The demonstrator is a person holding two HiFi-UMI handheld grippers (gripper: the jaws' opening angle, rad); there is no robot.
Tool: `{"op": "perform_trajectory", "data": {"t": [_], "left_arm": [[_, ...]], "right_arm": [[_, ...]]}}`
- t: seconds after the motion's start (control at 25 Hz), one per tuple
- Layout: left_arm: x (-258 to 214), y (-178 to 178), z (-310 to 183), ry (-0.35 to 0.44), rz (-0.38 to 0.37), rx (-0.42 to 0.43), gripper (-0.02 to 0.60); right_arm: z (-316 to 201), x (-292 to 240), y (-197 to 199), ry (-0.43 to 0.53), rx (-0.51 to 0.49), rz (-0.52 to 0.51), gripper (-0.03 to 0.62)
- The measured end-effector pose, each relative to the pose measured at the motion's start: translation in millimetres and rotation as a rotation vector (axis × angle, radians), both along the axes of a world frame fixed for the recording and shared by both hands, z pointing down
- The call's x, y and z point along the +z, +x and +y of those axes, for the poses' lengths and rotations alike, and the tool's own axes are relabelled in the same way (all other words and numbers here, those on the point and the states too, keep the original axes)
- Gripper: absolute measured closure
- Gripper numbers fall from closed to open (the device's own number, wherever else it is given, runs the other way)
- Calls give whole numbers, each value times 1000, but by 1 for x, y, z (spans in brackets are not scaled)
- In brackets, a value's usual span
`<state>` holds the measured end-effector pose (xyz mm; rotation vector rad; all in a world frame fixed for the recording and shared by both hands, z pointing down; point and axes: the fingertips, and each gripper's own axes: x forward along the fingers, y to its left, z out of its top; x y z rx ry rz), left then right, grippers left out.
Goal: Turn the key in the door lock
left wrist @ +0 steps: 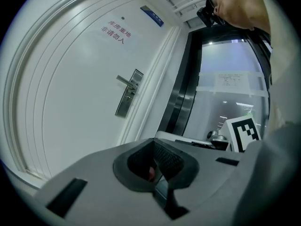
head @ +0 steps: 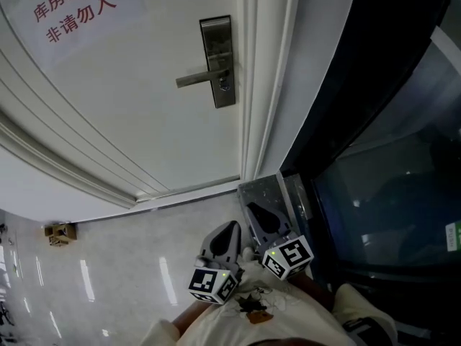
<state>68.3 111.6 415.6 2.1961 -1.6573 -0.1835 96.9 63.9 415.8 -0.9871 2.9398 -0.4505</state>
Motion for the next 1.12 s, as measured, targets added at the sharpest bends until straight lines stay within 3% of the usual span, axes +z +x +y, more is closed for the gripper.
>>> {"op": "perform_trajectory", "data": {"t": [0.2, 0.32, 0.52, 0.64, 0.92, 1.12], "left_arm": [[7, -18, -8, -38, 14, -32, 577], [13, -36, -26, -52, 28, -31, 577], [11, -81, -67, -32, 62, -22, 577], [0, -107, -99, 19, 70, -4, 577], [-7, -148, -142, 42, 35, 106, 577], [-1, -151, -162, 24, 28, 147, 577]], "right_arm": [[-27, -11, -12, 28, 14, 13, 526], [-54, -12, -28, 88, 40, 78, 514], [-103, -18, -62, 147, 102, 172, 493], [-136, -39, -83, 245, 157, 236, 484], [-203, -78, -113, 483, 345, 506, 479], [-250, -83, -122, 713, 408, 839, 451]]}}
